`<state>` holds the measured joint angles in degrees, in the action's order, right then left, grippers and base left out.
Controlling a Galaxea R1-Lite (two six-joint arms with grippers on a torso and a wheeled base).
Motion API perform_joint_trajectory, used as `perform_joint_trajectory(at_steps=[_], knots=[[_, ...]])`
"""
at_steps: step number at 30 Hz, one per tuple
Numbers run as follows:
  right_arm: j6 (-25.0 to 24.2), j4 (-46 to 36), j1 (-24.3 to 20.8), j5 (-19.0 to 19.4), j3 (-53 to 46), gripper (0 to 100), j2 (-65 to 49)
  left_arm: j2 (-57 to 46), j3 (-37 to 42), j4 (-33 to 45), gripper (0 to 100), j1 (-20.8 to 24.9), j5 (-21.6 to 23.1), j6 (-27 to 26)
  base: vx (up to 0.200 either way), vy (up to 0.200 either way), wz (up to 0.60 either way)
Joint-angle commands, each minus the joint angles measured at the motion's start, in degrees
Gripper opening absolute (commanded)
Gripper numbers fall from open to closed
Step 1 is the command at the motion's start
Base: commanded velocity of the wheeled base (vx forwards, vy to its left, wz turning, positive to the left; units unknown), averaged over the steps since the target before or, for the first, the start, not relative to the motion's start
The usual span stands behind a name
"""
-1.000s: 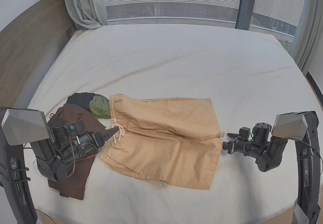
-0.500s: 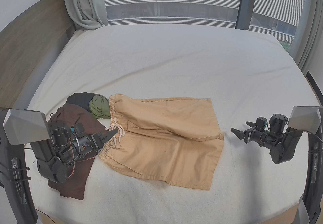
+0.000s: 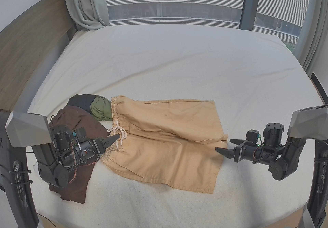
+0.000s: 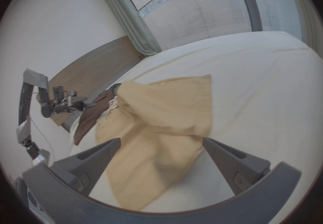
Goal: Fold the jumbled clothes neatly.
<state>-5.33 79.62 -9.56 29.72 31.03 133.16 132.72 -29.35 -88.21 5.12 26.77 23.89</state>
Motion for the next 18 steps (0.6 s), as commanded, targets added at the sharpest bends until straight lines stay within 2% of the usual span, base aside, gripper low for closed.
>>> perform_joint_trajectory(at_steps=[1, 3, 8, 18], knots=[[-0.6, 0.0, -4.7, 0.3, -4.0, 100, -3.7, 1.2, 0.2, 0.1, 100, -0.1, -0.1, 0.1, 0.000, 0.000, 0.00], [-0.6, 0.1, -6.7, 0.3, -5.3, 100, -4.0, 2.4, 0.2, 0.1, 100, -0.2, -0.4, 0.0, 0.000, 0.000, 0.00], [-0.6, 0.2, -8.5, 0.2, -6.2, 100, -5.4, 4.5, -0.3, 0.1, 100, -1.1, -0.6, 0.0, 0.000, 0.000, 0.00], [-0.5, 0.3, -8.4, 0.1, -5.9, 100, -5.1, 7.0, -0.5, 1.6, 100, -2.4, -1.7, 0.0, 0.000, 0.000, 0.00]])
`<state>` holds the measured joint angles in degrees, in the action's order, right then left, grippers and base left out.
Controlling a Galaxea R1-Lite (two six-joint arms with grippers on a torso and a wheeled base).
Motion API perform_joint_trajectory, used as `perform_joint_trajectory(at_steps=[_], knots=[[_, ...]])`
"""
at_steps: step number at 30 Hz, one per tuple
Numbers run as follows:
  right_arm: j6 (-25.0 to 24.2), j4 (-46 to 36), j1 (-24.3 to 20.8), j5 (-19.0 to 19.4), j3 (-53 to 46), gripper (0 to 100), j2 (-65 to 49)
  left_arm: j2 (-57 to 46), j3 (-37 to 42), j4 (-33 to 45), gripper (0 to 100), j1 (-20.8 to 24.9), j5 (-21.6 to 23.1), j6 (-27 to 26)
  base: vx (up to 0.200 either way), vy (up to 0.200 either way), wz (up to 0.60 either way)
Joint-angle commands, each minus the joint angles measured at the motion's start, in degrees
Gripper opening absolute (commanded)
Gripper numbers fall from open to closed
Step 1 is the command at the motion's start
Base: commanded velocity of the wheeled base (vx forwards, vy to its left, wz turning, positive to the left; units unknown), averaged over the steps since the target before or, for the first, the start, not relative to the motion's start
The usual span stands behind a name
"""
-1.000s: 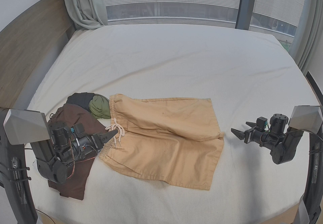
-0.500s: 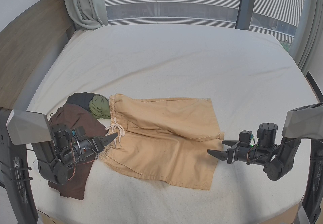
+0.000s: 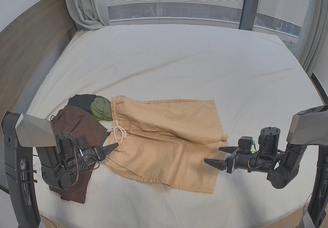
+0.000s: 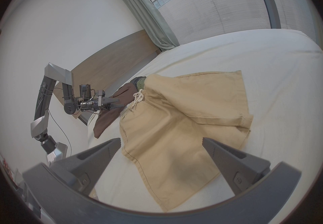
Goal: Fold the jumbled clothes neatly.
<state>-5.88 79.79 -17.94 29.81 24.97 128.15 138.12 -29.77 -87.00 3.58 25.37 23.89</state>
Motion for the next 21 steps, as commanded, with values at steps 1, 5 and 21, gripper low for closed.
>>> perform_joint_trajectory(at_steps=[1, 5, 21], knots=[[0.1, 0.1, 0.0, 0.0, 0.3, 100, -0.1, 1.8, -0.1, 0.7, 100, -1.1, -0.4, 0.0, 0.000, 0.000, 0.00], [0.2, 0.1, 0.0, -0.1, 0.3, 100, 0.0, 2.2, 0.2, 1.9, 100, -2.3, -0.4, 0.0, 0.000, 0.000, 0.00], [0.3, 2.4, 0.1, -0.2, 0.3, 100, 1.0, 3.6, 1.1, 5.7, 100, -2.1, -0.3, -0.1, 0.000, 0.000, 0.00]])
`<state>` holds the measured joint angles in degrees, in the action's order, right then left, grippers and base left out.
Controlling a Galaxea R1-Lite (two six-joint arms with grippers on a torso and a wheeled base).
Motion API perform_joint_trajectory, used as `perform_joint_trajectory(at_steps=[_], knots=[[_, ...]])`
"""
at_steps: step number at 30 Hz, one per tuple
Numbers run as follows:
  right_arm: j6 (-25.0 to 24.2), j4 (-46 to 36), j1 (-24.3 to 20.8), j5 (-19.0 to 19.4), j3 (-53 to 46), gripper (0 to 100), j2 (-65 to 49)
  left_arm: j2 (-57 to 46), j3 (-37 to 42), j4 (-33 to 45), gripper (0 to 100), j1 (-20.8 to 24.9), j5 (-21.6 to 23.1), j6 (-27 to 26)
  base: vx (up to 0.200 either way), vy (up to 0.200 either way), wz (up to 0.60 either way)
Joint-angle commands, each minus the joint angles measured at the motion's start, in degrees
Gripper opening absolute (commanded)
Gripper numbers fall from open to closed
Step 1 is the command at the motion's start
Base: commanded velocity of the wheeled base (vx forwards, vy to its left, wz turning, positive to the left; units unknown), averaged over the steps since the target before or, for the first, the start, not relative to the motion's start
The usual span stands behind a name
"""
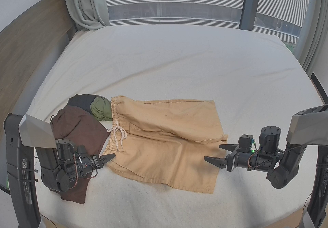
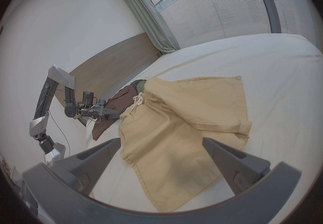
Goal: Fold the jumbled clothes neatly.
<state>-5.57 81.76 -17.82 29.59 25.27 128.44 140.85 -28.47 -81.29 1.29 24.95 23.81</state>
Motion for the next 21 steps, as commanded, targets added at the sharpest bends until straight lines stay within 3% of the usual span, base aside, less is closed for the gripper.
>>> perform_joint_trajectory(at_steps=[1, 8, 9, 21], knots=[[0.0, 0.4, 0.0, 0.0, 0.0, 100, 0.7, 1.1, -0.3, -0.1, 100, 0.2, 0.1, 0.0, 0.000, 0.000, 0.00], [0.0, 0.4, 0.0, 0.0, -0.1, 100, 0.7, 2.2, -1.6, -0.5, 100, 0.2, 0.1, 0.1, 0.000, 0.000, 0.00], [0.0, 0.4, 0.0, 0.0, -0.1, 100, 0.7, 2.7, -1.8, -0.5, 0, 0.2, 0.1, 0.1, 0.000, 0.000, 0.00], [-1.2, 0.4, 0.4, -0.4, -6.7, 100, 0.7, 3.0, -1.9, -1.8, 0, -0.1, 0.1, 0.1, 0.000, 0.000, 0.00]])
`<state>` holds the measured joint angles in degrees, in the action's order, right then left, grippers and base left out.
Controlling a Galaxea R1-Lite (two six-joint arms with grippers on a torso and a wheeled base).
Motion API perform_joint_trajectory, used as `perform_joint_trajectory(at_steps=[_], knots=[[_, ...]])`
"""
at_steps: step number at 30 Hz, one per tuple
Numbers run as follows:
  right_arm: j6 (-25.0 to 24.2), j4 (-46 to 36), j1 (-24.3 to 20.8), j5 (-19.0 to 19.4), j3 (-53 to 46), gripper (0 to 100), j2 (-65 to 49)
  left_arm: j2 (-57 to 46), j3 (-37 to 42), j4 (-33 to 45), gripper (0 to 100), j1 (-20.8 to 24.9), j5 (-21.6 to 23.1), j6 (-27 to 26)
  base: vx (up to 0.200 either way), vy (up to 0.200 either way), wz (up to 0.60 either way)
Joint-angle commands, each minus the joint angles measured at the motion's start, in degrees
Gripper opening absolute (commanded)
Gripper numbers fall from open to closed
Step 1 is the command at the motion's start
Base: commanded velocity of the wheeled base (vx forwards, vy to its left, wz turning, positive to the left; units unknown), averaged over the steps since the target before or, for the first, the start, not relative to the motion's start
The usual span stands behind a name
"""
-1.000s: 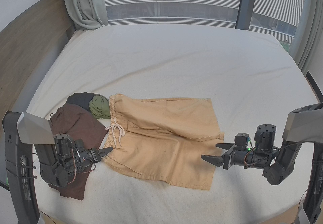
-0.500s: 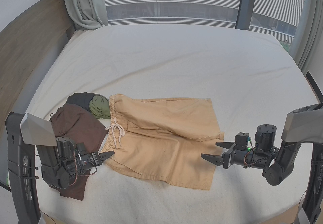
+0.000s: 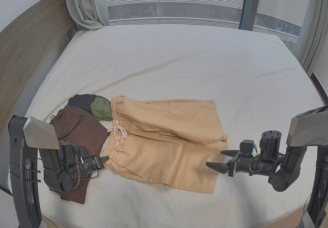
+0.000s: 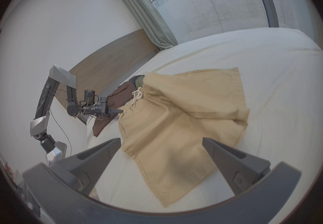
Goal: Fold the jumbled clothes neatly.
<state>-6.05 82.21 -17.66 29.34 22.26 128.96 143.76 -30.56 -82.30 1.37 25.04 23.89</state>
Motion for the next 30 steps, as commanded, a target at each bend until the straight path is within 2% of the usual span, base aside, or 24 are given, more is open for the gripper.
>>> perform_joint_trajectory(at_steps=[1, 5, 8, 17, 25, 30], knots=[[-1.1, 0.1, 0.3, -0.2, -4.7, 100, 0.4, 0.2, 0.2, -0.9, 0, -0.1, 0.0, 0.0, 0.000, 0.000, 0.00], [-2.7, 0.1, 1.6, -0.3, -5.6, 100, 4.6, 0.2, 0.2, -1.0, 0, 0.0, 0.0, 0.0, 0.000, 0.000, 0.00], [-3.0, 1.1, 2.3, -2.1, -4.9, 100, 8.0, 0.2, 0.3, -1.4, 0, 0.0, 0.0, 0.0, 0.000, 0.000, 0.00], [-3.6, 5.2, 1.6, -4.6, -3.5, 100, 16.6, 0.3, 0.4, -2.3, 0, 0.1, 0.0, 0.0, 0.000, 0.000, 0.00], [-11.6, 5.0, -4.5, -5.1, -4.2, 100, 16.6, 0.3, 0.3, -2.3, 0, 0.1, 0.1, 0.0, 0.000, 0.000, 0.00], [-12.9, 4.5, -6.0, -5.3, -4.2, 100, 16.6, 0.3, 0.4, -2.3, 0, 0.1, 0.1, 0.0, 0.000, 0.000, 0.00]])
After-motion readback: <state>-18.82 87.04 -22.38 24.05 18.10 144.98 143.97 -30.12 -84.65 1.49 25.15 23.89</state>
